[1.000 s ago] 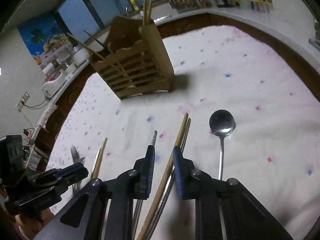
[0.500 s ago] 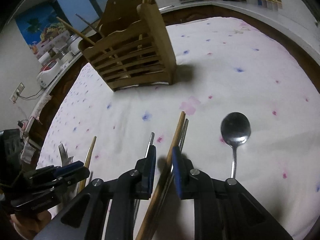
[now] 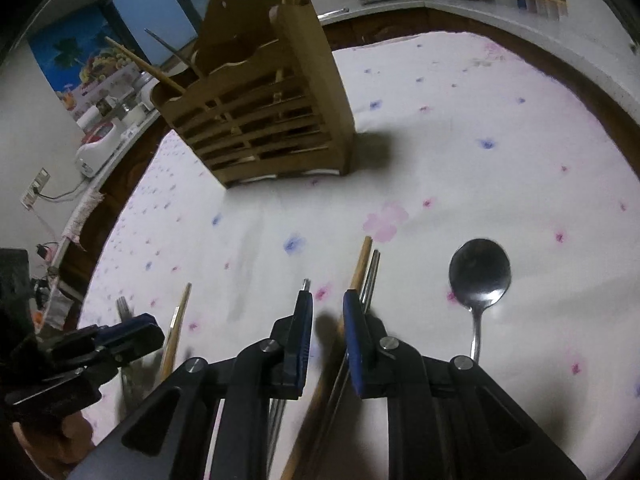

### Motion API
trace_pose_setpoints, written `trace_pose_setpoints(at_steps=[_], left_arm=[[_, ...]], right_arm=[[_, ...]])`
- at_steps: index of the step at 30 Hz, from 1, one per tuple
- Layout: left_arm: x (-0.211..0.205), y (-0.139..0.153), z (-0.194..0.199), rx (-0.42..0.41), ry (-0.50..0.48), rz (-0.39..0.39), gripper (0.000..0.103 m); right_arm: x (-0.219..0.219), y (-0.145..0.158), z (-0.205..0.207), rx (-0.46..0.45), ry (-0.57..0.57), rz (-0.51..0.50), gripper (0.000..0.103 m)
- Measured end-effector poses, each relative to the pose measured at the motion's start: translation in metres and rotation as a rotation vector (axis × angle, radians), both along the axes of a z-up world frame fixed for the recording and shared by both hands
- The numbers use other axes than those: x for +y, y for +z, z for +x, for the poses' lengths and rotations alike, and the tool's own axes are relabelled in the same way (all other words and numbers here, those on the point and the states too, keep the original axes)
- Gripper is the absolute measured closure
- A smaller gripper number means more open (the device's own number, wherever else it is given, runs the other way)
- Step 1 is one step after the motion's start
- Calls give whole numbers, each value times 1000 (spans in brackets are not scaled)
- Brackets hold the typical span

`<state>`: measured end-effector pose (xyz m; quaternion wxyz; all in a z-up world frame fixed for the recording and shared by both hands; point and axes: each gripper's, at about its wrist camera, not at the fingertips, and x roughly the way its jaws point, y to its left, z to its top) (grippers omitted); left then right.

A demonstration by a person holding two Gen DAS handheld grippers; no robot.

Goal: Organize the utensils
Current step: 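Close left tool on a wooden chopstick while right tool closes on another wooden chopstick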

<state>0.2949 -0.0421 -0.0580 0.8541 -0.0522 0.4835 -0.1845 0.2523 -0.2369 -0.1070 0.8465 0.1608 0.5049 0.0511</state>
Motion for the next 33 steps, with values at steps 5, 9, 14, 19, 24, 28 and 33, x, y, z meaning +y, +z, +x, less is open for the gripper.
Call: trace_pose_setpoints(at_steps=[5, 9, 14, 19, 24, 28, 33], left_arm=[[-6, -6, 14, 11, 7, 25, 78], [-15, -15, 32, 33, -1, 57, 78], [-27, -18, 47, 28, -9, 94, 85], [-27, -22, 56, 28, -12, 83, 98], [-18, -18, 58, 55, -8, 79, 94], [-25, -16, 50, 35, -22, 144, 73], [-39, -21, 50, 7, -37, 196, 89]], right_arm=[[0, -2, 1, -2, 5, -5, 89], [-4, -3, 11, 5, -8, 1, 91], [2, -4, 27, 15, 12, -47, 91], [6, -5, 35, 0, 33, -71, 95], [1, -5, 36, 12, 27, -49, 95], [2, -5, 35, 8, 22, -53, 95], [4, -5, 37, 0, 33, -68, 95]])
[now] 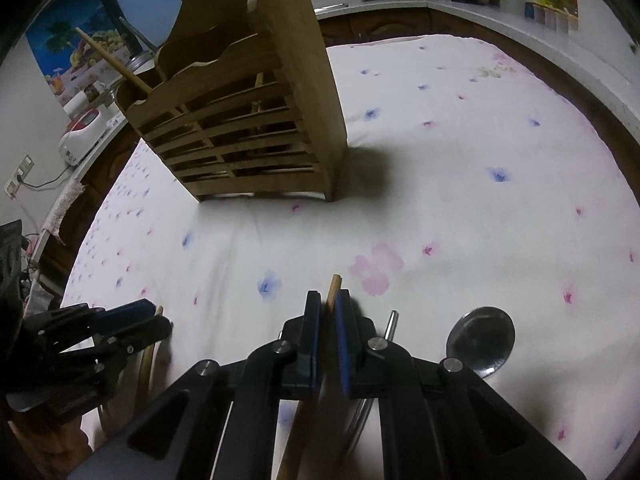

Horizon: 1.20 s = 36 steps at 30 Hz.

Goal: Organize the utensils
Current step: 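Close left tool on a wooden chopstick while right tool closes on another wooden chopstick, then lift both wooden chopsticks upright, carry them over the wooden holder and lower in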

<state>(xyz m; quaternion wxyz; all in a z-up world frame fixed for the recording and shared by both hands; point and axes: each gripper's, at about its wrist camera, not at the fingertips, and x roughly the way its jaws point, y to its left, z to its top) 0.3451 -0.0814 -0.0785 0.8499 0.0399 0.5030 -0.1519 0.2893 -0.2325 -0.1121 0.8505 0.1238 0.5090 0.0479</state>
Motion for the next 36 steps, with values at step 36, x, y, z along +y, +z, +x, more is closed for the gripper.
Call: trace_pose_setpoints(at_steps=[36], left_arm=[[58, 115, -98, -288, 87, -265, 101]], right_arm=[[0, 126, -89, -330, 34, 121, 98]])
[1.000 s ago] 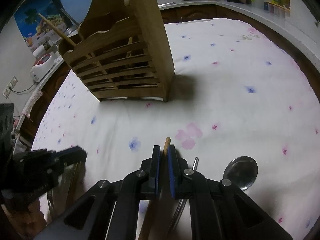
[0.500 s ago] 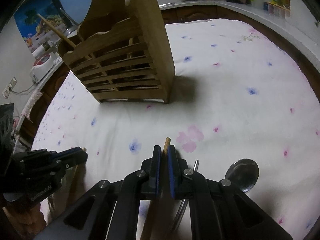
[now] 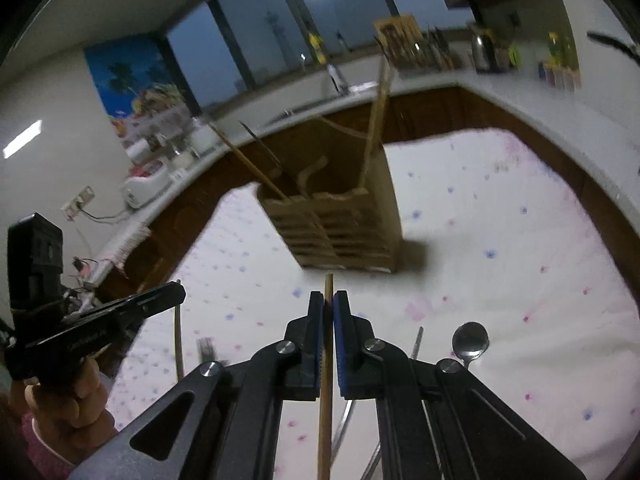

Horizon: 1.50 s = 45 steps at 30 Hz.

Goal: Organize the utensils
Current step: 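Lift both wooden chopsticks upright, carry them over the wooden holder and lower in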

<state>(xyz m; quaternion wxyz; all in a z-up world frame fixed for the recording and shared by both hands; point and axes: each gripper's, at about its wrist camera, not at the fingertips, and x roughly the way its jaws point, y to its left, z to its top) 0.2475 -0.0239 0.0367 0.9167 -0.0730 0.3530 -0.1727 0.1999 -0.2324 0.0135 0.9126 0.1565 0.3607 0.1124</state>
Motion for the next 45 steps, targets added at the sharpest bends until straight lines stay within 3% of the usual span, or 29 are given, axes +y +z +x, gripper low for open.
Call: trace_pose_setpoints(at_steps=[8, 18, 31, 45], left_arm=[[32, 32, -68, -97, 10, -48, 101], [51, 50, -104, -161, 8, -73, 101], [60, 58, -92, -229, 46, -107, 101], [62, 76, -36, -332, 118, -149, 101]], right_arm=[[3, 39, -27, -88, 1, -10, 98], [1, 65, -37, -162, -9, -10, 98], [-8, 75, -27, -201, -44, -5, 98], [-33, 102, 24, -287, -119, -13, 98]])
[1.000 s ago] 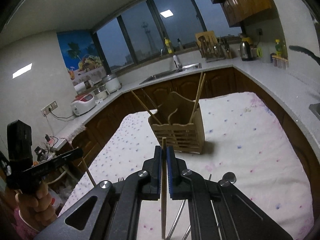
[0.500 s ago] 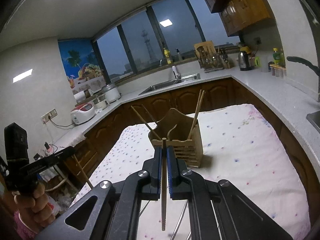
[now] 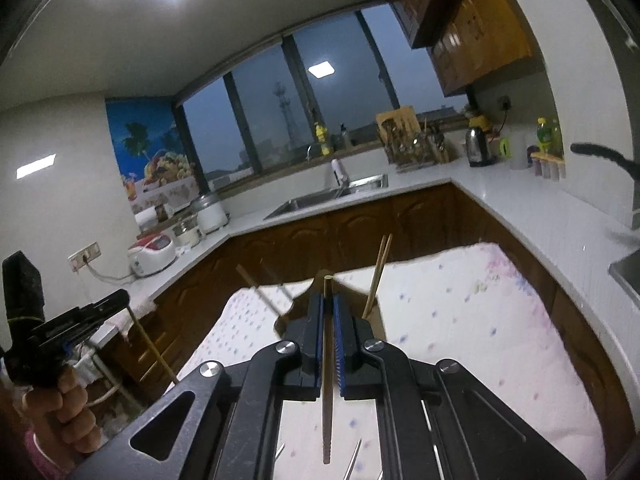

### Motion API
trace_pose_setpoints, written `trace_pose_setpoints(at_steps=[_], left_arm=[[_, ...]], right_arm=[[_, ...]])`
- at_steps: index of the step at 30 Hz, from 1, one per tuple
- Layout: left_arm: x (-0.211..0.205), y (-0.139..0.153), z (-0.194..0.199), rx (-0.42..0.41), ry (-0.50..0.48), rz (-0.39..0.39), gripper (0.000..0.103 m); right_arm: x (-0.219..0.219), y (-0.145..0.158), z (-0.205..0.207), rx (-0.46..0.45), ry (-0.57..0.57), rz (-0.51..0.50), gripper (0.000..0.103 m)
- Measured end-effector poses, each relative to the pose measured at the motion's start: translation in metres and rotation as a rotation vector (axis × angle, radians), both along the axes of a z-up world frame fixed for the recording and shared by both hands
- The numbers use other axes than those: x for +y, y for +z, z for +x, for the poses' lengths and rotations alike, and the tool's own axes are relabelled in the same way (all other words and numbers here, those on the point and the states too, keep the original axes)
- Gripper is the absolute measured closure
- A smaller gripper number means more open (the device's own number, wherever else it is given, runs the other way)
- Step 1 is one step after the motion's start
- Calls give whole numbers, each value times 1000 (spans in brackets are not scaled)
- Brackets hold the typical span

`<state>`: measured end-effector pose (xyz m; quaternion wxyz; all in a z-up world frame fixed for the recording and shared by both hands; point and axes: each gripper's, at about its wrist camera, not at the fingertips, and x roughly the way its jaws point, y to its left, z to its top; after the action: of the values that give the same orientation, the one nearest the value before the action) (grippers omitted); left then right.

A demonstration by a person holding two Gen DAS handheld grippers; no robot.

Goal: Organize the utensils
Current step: 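Lift both wooden chopsticks upright, carry them over the wooden holder and lower in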

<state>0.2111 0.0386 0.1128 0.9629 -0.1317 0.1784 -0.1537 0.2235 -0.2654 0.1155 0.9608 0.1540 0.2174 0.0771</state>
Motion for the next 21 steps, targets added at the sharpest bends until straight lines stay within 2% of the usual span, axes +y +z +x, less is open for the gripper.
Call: trace_pose_setpoints(at_steps=[3, 13, 17, 21], left_arm=[[-1, 10, 18, -50, 24, -4, 101], [-18, 15, 97, -118, 71, -24, 101], [-28, 3, 128, -123, 89, -42, 101], [-43, -17, 155, -127, 119, -37, 101]], right_arm=[[-6, 12, 16, -36, -24, 6, 98], [-13, 45, 71, -145, -89, -19, 98], [-13, 40, 90, -158, -110, -32, 98], [-13, 20, 103, -141, -125, -38, 98]])
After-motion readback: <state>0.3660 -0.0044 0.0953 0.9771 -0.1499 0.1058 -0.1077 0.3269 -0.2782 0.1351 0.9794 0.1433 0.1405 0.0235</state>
